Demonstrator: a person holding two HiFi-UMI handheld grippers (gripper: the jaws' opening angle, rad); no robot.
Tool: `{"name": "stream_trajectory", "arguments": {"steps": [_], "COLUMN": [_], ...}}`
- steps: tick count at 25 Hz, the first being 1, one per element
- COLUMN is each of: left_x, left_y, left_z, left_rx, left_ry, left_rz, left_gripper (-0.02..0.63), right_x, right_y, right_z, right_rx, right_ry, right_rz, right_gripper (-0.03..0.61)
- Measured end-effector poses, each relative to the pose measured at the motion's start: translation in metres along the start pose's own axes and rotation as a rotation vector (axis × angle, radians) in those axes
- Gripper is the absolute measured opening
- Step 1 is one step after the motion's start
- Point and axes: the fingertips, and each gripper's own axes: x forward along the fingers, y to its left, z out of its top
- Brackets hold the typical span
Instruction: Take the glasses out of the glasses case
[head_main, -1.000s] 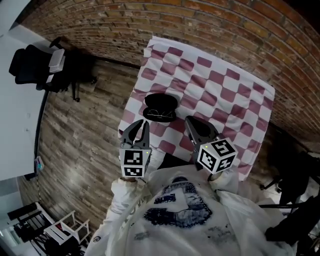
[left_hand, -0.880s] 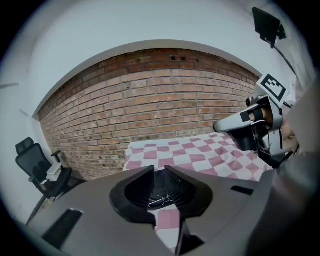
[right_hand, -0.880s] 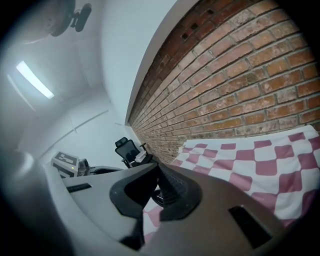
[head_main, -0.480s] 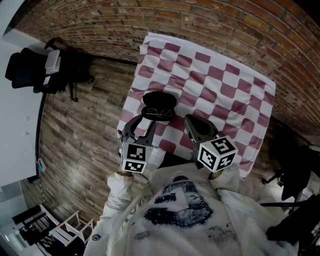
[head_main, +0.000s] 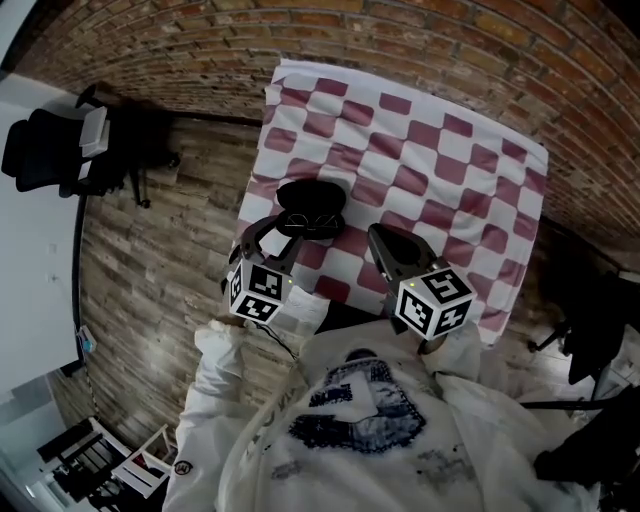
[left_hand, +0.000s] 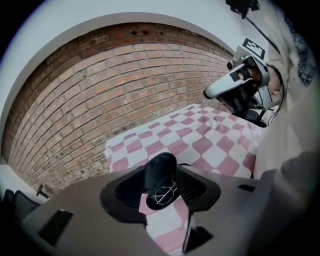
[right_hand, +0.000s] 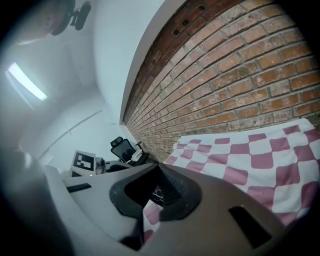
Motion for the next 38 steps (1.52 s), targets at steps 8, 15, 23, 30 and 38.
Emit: {"name": "stream_trajectory", "arguments": {"steps": [8, 15, 23, 30, 38], "left_x": [0.037, 0.056, 0.077, 0.095, 0.109], "left_y": [-0.018, -0.024, -0.028, -0.033, -0.038], "left_z": [-0.026, -0.044, -0.052, -0.059, -0.062], "left_rx": [0.177, 0.256, 0.334, 0.428, 0.480], "left_ry": [0.093, 0.157, 0.206, 0.251, 0.291], "left_rz": [-0.171, -0.257, -0.333, -0.389, -0.444], "left_gripper": [0.195, 0.193, 0.193, 0.192, 0.176], "right_x": [0.007, 0.010, 0.014, 0.013, 0.015], "right_y": [-0.002, -0.006, -0.010, -0.023, -0.031], "right_z": [-0.006, -0.009, -0.011, -0.009, -0.007], "right_rx": [0.008, 0.016, 0.023, 0.047, 0.065], "right_ry": [0.015, 0.027, 0.035, 0.025, 0.025], "right_rz": [-0.011, -0.028, -0.038, -0.073, -0.091], "right_gripper": [0.014, 0.014, 0.014, 0.014, 0.014]}}
